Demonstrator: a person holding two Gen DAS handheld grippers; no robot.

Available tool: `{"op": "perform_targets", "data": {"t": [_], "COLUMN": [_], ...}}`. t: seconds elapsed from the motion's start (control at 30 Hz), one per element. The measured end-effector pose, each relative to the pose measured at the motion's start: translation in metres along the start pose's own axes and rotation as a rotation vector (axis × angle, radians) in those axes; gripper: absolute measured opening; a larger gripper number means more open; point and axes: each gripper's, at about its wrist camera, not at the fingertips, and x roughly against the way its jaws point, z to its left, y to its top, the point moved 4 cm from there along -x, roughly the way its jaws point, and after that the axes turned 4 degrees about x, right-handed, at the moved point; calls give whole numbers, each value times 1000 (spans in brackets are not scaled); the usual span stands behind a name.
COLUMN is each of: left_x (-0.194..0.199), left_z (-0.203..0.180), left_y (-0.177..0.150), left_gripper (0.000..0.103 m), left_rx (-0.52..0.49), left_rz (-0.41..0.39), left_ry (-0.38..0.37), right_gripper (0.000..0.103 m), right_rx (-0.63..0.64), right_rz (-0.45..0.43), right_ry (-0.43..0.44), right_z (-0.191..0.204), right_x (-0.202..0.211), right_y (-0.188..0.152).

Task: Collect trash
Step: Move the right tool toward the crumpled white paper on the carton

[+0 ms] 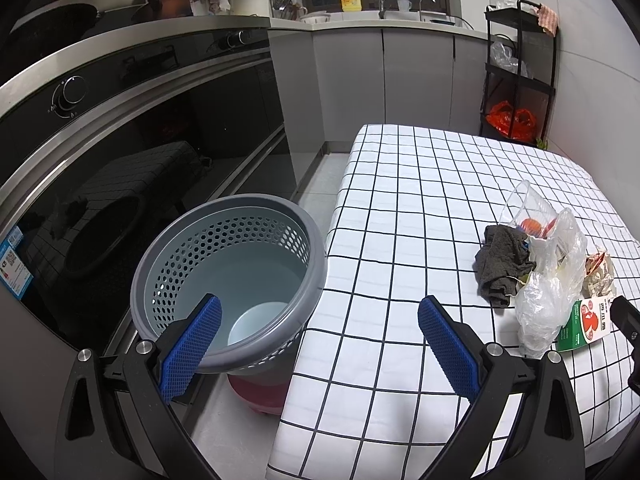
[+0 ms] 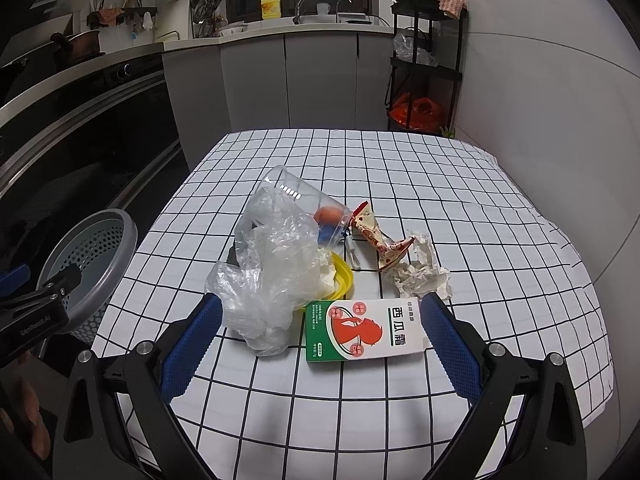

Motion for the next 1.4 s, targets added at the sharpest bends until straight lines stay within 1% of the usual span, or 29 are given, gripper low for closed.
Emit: {"op": "perform_targets", "data": {"t": [0.17,0.33,0.47,0.67,0.77,0.83,0.97,1.1,1.2,1.3,1.4], "left_x": [-3,-5,-6,-6,-7,-8,-8,-7,-10,-11,-13], "left_z": [-7,-15,-26,-42,-50,-52,-59,-63,-64,-65,-67], "left_y": [-2,-5,-7,-10,-11,-13,-13,-14,-15,-15,-16], "left_gripper": [97,97,97,97,97,97,97,97,97,97,97], "left_rx": [-7,-13,-18,-43,-58,-63,-71,-78,-80,-79,-84], "left_rz": [14,23,31,28,31,35,36,37,42,47,49], "left_ry": [-13,-26,-57,-78,-81,-84,-91,-93,-92,-89,-87], "right_gripper": [95,95,95,95,95,95,95,95,95,95,95], "right_rx": [-25,-39,-51,-103,-121,-111,-67,-80,-94,-81,-71], "right_rz": [11,17,25,65,89,109,125,125,119,115,128], "right_ry": [32,21,14,30,55,65,52,28,7,-34,-52], "right_z": [-14,-33,-47,-72,-76,-73,-67,-73,-83,-91,-99], "right_x": [-1,-3,-4,-10,-14,-18,-22,-26,-32,-40,-53], "right_y": [-3,-11,-19,-31,-36,-39,-43,-40,-31,-21,-13]}}
